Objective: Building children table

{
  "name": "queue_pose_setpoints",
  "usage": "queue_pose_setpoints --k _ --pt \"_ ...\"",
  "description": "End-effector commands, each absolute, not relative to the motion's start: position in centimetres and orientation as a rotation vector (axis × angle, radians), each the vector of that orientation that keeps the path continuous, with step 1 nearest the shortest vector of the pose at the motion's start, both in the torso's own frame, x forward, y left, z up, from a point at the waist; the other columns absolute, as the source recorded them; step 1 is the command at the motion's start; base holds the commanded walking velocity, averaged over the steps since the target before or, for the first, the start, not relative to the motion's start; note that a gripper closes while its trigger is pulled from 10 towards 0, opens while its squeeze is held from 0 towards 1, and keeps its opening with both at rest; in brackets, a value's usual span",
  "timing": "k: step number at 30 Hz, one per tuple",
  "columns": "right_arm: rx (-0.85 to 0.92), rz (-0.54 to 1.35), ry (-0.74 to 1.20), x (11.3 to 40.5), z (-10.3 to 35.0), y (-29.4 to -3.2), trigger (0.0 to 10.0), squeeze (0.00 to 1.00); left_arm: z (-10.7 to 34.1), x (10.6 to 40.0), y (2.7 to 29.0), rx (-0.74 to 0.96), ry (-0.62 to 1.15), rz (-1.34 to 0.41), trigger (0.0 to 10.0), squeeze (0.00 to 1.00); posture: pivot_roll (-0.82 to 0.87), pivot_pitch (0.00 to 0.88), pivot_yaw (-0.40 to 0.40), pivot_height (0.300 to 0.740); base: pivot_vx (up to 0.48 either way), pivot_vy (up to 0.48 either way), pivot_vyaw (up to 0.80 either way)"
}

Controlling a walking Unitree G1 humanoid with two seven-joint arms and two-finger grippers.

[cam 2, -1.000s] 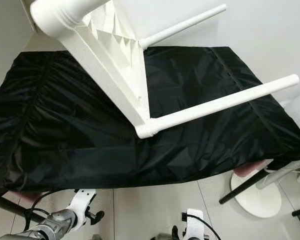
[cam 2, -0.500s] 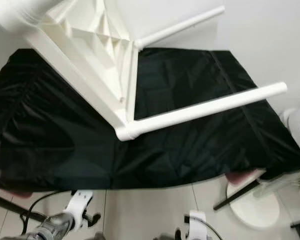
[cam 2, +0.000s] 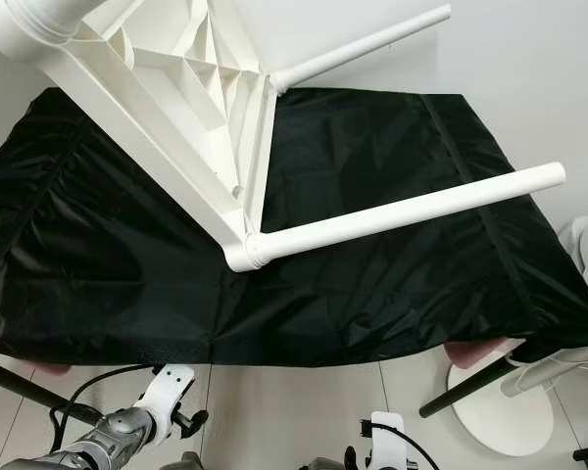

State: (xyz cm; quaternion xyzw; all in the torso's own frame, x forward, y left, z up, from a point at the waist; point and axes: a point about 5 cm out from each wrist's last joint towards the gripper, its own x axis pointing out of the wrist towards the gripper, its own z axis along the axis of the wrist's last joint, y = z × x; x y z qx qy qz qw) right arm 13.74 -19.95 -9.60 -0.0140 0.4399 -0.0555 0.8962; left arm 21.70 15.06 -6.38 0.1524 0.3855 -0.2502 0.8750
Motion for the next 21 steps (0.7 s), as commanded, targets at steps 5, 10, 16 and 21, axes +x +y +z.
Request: queue_pose_setpoints --k 5,10,16,21 --pt "-0.077 -0.082 0.915 13.2 -9.6 -20.5 10.0 0.00 -5.9 21.2 15.4 0.262 0.802 -0.763 10.0 0.00 0.01 0.020 0.010 0.740 0.000 0.000 0.00" --pt "-0.122 -0.043 0.874 13.6 -9.3 -20.8 10.0 0.00 -5.6 21.3 16.7 0.292 0.778 -0.779 10.0 0.00 0.02 0.019 0.008 0.740 0.000 0.000 0.00" --pt "-0.138 -0.030 0.860 13.6 -9.2 -20.9 10.0 0.00 -5.5 21.4 17.2 0.296 0.757 -0.713 10.0 0.00 0.02 0.013 -0.003 0.740 0.000 0.000 0.00" --pt "-0.167 0.036 0.833 13.8 -9.1 -20.3 10.0 0.00 -5.4 21.2 17.1 0.254 0.740 -0.742 10.0 0.00 0.01 0.006 -0.008 0.740 0.000 0.000 0.00"
